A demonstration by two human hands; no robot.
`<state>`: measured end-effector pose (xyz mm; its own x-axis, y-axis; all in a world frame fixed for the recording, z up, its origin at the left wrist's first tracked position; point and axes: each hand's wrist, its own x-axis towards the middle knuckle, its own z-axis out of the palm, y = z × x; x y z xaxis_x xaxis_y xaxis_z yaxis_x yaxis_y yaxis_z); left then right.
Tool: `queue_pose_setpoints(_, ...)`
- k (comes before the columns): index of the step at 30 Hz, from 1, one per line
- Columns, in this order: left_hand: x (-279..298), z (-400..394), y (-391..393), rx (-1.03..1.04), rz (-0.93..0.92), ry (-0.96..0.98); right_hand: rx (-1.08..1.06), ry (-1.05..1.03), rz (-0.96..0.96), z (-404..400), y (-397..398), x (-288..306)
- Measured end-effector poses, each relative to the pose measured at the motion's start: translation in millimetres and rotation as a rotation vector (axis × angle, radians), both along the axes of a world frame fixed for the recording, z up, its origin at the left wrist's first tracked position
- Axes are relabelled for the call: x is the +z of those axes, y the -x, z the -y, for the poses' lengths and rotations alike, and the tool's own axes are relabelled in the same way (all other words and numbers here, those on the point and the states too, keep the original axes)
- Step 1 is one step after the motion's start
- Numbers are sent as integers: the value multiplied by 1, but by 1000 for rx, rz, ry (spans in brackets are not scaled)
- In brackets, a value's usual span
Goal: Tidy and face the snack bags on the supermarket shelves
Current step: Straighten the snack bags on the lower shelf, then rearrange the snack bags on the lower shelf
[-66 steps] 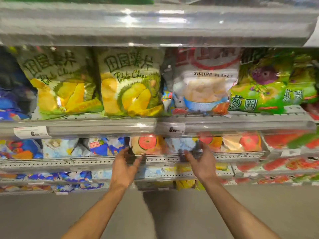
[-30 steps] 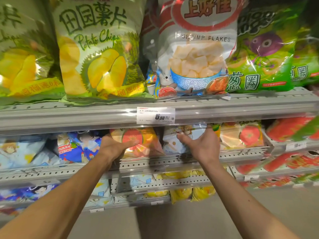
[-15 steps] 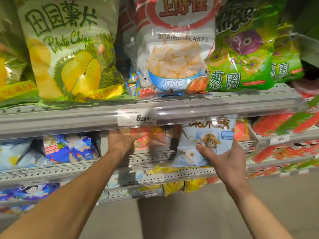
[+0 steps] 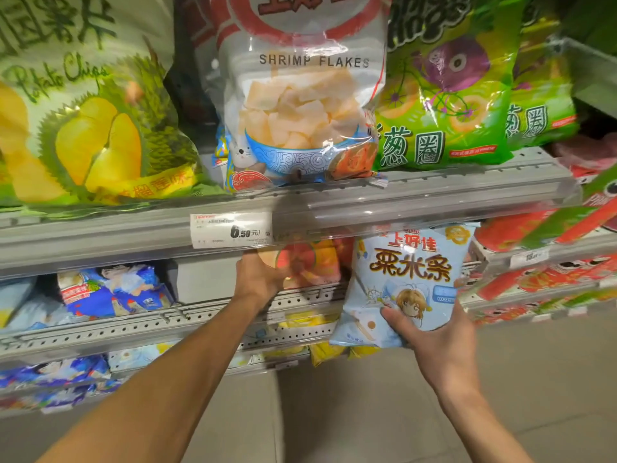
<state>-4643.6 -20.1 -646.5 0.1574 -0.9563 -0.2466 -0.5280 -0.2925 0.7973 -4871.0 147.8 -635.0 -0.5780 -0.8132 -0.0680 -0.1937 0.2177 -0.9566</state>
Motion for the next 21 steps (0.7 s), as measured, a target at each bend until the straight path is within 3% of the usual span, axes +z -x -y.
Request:
queue_pose_setpoints(3, 4, -5, -8, -107, -43, -13, 45, 7, 45, -2, -13, 2)
queue_pose_setpoints(6, 4, -14, -15, -95, -202, 4, 69, 14, 65, -6, -30, 8)
queue_pose_setpoints(10, 4, -38, -48, -252, 67, 175, 86, 15, 61, -11, -62, 15)
queue_pose_setpoints(18, 21, -98, -167, -377, 219, 394, 128, -16, 20, -6, -159, 25)
queue_pose_setpoints(21, 21, -109, -215, -335, 300, 426, 146, -4, -13, 4, -193, 29)
